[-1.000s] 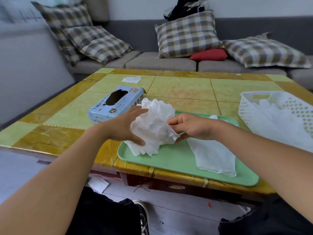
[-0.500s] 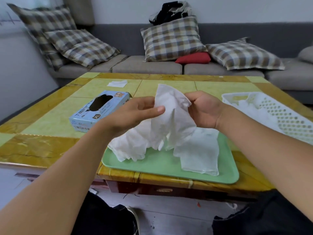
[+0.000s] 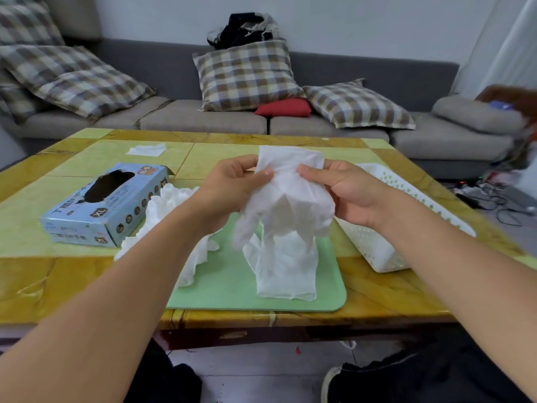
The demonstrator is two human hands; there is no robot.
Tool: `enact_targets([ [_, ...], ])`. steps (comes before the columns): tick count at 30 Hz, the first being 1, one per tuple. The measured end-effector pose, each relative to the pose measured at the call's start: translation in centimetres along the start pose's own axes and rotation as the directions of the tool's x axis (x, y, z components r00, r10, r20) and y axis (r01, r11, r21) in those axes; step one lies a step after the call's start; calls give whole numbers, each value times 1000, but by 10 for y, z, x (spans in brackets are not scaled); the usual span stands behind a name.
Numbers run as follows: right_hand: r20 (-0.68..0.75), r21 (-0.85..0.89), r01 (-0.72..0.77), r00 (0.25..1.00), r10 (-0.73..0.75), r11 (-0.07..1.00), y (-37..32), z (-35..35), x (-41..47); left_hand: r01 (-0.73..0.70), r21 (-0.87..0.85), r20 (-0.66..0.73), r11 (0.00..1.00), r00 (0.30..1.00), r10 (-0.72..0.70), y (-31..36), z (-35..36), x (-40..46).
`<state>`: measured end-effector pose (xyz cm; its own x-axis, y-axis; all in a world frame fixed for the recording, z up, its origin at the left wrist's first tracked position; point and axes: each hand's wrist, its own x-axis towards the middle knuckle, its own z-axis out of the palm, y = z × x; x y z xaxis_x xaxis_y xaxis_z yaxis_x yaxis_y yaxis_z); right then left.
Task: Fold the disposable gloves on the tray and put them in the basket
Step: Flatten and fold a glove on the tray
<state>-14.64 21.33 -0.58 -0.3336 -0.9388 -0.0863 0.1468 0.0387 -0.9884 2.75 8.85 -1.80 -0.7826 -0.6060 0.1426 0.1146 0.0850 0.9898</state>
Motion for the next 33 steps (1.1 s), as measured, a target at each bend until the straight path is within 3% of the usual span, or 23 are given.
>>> enact_targets([
  [5,111,-146,66,993,-50,987,-16,-9,-15,-15,-28,216,999,976,21,13,0,-8],
  [9,94,-218,29,996,-9,976,-8,-11,-4,5,67,65,998,998,-10,8,6,0],
  [13,-29,-300,-84,996,79,950,15,-12,14,142,326,-122,935,987,-107,-18,9,20],
  [14,-75,-292,-55,997,35,955,15,-10,17,118,347,-149,930,986,-70,-20,10,25],
  [16,-139,-273,132,975,-175,953,3,-8,20,-58,344,-181,937,975,127,-8,12,32],
  [19,-101,-398,523,792,-603,754,-21,-5,15,-442,460,-102,770,835,540,24,14,31],
  [21,-59,-479,592,715,-697,648,-23,-6,8,-521,501,-40,691,783,620,24,12,29],
  [23,22,-632,513,761,-648,581,-8,-10,7,-440,590,6,677,841,542,9,7,25],
  [25,143,-786,359,898,-417,504,17,-18,11,-319,707,112,631,932,345,-14,2,21],
  [27,216,-852,267,963,-162,450,43,-23,14,-266,767,227,583,964,141,-36,-3,18],
  [30,293,-914,272,956,26,300,64,-26,14,-219,831,313,511,944,-106,-59,-5,14],
  [33,322,-914,284,942,92,290,60,-26,12,-200,841,347,503,912,-217,-63,-6,10],
])
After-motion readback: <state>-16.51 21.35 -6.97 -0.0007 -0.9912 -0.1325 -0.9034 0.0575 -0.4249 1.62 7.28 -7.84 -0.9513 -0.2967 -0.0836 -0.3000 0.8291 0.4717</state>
